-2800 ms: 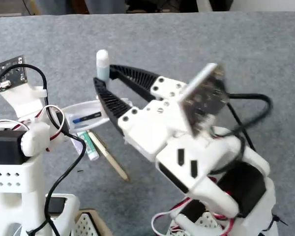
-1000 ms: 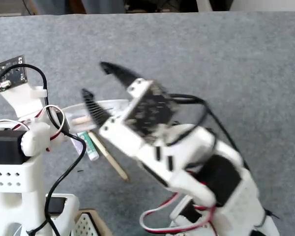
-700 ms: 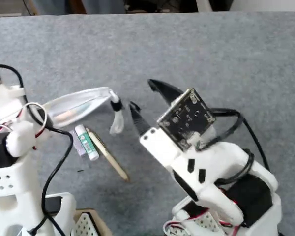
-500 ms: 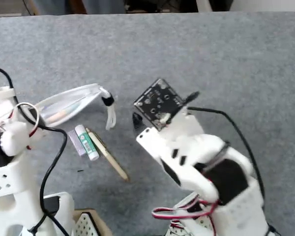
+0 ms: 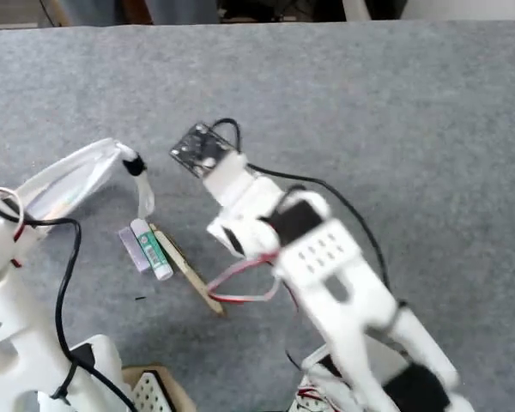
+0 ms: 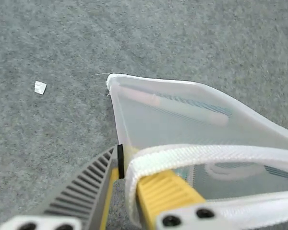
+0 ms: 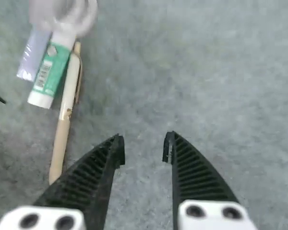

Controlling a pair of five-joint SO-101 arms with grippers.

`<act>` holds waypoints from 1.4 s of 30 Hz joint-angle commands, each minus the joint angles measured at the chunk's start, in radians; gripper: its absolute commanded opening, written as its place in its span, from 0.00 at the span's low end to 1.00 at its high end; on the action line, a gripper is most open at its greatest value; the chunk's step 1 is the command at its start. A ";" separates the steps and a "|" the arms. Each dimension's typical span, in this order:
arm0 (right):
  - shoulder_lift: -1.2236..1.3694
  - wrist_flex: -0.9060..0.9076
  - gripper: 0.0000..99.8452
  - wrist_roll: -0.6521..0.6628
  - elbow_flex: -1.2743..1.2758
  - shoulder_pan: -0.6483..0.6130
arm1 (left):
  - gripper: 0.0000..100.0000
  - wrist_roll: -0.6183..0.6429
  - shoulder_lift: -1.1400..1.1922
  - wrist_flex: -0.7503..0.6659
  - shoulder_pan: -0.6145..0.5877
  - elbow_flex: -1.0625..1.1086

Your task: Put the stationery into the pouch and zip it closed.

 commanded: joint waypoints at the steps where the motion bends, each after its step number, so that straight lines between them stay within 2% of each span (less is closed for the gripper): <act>1: 0.179 -0.017 0.16 0.009 -0.107 -0.078 | 0.03 0.000 -0.008 -0.025 -0.058 -0.059; 9: 0.590 0.028 0.16 0.009 -0.374 -0.178 | 0.03 0.028 -0.008 -0.048 -0.140 -0.059; 16: 0.817 0.086 0.16 0.006 -0.710 -0.219 | 0.03 0.026 -0.012 -0.049 -0.216 -0.059; 21: 0.964 0.087 0.16 0.002 -0.915 -0.296 | 0.03 0.031 -0.015 -0.049 -0.278 -0.059; 31: 1.262 0.204 0.16 0.008 -1.267 -0.338 | 0.03 0.028 -0.017 -0.044 -0.285 -0.059; 42: 1.460 0.462 0.16 0.011 -1.756 -0.368 | 0.03 0.026 -0.017 -0.040 -0.286 -0.117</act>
